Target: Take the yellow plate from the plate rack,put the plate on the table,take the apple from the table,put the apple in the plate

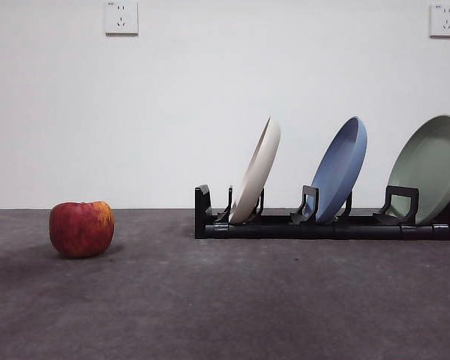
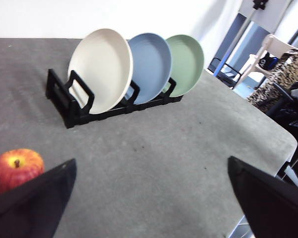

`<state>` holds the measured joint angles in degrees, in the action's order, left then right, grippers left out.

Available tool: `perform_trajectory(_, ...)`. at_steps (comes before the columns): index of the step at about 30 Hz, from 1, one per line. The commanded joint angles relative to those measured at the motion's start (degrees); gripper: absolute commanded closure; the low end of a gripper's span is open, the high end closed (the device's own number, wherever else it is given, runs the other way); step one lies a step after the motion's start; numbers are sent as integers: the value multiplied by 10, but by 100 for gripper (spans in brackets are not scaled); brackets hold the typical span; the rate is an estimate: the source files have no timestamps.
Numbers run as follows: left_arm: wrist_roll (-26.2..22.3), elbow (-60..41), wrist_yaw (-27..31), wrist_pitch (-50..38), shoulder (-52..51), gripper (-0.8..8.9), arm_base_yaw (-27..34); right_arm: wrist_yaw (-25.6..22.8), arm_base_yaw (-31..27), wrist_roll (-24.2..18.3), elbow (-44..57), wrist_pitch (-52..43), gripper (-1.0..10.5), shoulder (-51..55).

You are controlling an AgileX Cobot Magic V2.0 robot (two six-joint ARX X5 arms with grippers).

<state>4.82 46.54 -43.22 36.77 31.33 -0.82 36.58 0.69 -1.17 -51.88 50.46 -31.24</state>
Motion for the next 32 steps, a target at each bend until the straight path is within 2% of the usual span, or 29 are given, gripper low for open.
perform_trajectory(1,-6,16,-5,-4,15,274,-12,23,0,-4,-2,5,406,-5)
perform_trajectory(7,-37,66,-7,-6,87,274,-56,130,1,-4,-2,8,410,-27)
perform_trajectory(9,-51,89,-6,-6,123,275,-74,152,1,-4,-2,8,410,-35)
perform_trajectory(18,-70,186,2,-78,324,275,-149,153,3,-4,-2,9,410,-42)
perform_trajectory(20,-71,209,22,-96,375,275,-168,153,9,-4,-2,9,410,-42)
perform_trajectory(27,-124,314,87,-113,556,275,-229,151,28,-4,-2,5,410,-49)
perform_trajectory(32,-130,388,116,-122,663,275,-253,149,37,-5,-2,3,410,-68)
